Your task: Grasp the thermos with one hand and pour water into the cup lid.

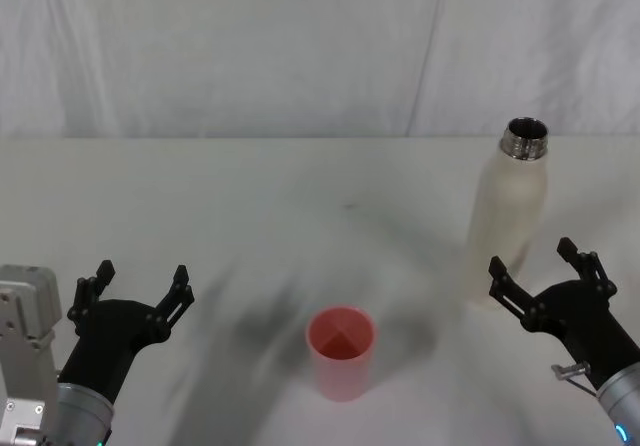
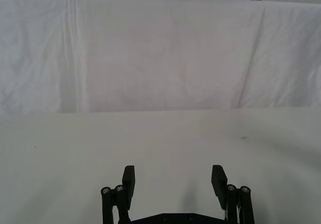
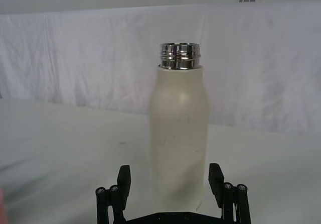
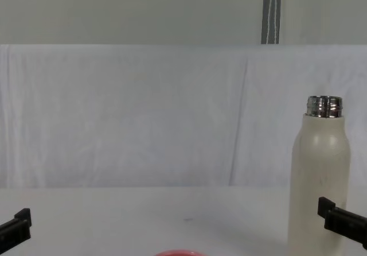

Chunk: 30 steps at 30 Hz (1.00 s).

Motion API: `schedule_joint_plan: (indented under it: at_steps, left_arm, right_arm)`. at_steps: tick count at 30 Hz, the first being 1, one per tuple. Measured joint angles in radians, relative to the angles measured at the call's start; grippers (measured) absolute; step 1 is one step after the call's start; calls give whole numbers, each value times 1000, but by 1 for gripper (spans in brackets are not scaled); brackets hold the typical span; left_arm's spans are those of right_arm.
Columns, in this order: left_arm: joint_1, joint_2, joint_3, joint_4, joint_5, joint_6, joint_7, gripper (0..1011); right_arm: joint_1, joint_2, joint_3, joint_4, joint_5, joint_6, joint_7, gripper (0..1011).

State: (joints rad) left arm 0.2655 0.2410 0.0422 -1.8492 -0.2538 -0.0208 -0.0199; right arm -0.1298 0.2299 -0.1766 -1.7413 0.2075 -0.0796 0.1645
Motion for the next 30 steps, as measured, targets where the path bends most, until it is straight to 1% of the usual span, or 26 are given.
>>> schedule_joint_plan:
  at_steps: [4,30]
  left_arm:
    - [0,0,0,0,0,0,0,1001]
    - [0,0,0,0,0,0,0,1001]
  right_arm:
    - [-15,-15,-4,-4,-23,-15,-11,1001]
    - [-8,-9,-3,-2,-13,-9,-6,1001]
